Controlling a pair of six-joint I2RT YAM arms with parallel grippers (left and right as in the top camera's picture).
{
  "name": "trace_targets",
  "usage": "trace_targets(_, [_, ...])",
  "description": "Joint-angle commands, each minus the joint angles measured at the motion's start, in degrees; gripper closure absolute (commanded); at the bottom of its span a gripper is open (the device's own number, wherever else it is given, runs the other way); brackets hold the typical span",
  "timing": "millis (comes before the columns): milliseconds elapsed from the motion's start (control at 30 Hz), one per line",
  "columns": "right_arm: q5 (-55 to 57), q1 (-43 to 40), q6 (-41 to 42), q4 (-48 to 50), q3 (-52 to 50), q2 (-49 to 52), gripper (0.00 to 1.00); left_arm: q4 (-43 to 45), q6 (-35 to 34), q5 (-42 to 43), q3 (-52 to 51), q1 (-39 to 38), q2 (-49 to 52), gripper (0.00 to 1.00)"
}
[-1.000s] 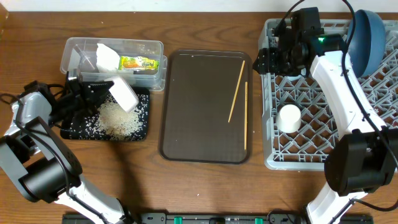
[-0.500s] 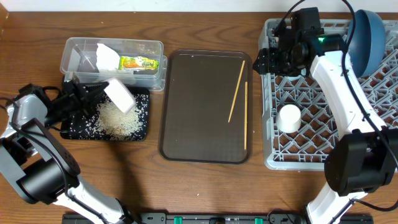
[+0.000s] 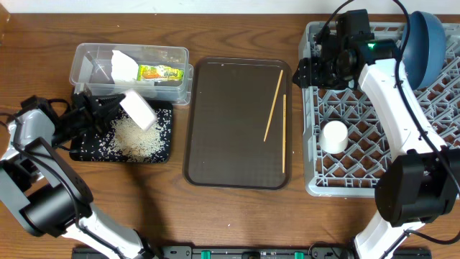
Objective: Sort waste into correct bins and load items into the dishwasher rack
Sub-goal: 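Tip the white bowl to pour the rice onto the black tray, then set the empty white bowl back on the brown tray and release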
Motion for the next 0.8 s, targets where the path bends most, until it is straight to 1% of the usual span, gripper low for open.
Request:
trace_targets(0, [0.2,0.2,-1.5,-0.2,0.4,-1.1,0.27,0.1,2.6,0.3,0.3,-1.6,-6.8,0.94])
trace_targets(100, [0.2,0.2,-1.5,-0.2,0.4,-1.1,0.27,0.2,2.5,-6.5,1.1,-3.9,-12.9,0.94])
trace_targets(200, [0.2,0.2,-1.5,-0.2,0.4,-1.1,0.27,0.3,2.5,-16.1,1.2,-7.9,-20.3,0.94])
trace_targets(300, [0.2,0.2,-1.5,-0.2,0.4,-1.1,0.27,0.6,1.0,-25.7,1.2,-13.0,-25.9,0.94])
trace_targets(400, [0.2,0.2,-1.5,-0.2,0.4,-1.1,0.27,1.6,0.5,-35.7,1.2,-19.9,-29.4,0.93])
trace_targets(567, [0.0,0.2,-1.5,-0.2,0.4,-1.1,0.27,4.7,0.5,-49.0,1.1,-34.8,-29.6,0.94])
trace_targets(767, [-0.3,0.2,-1.5,-0.6,0.4,-1.1,0.27,9.7,0.5,-67.0,1.1,-52.9,-25.1,0.94])
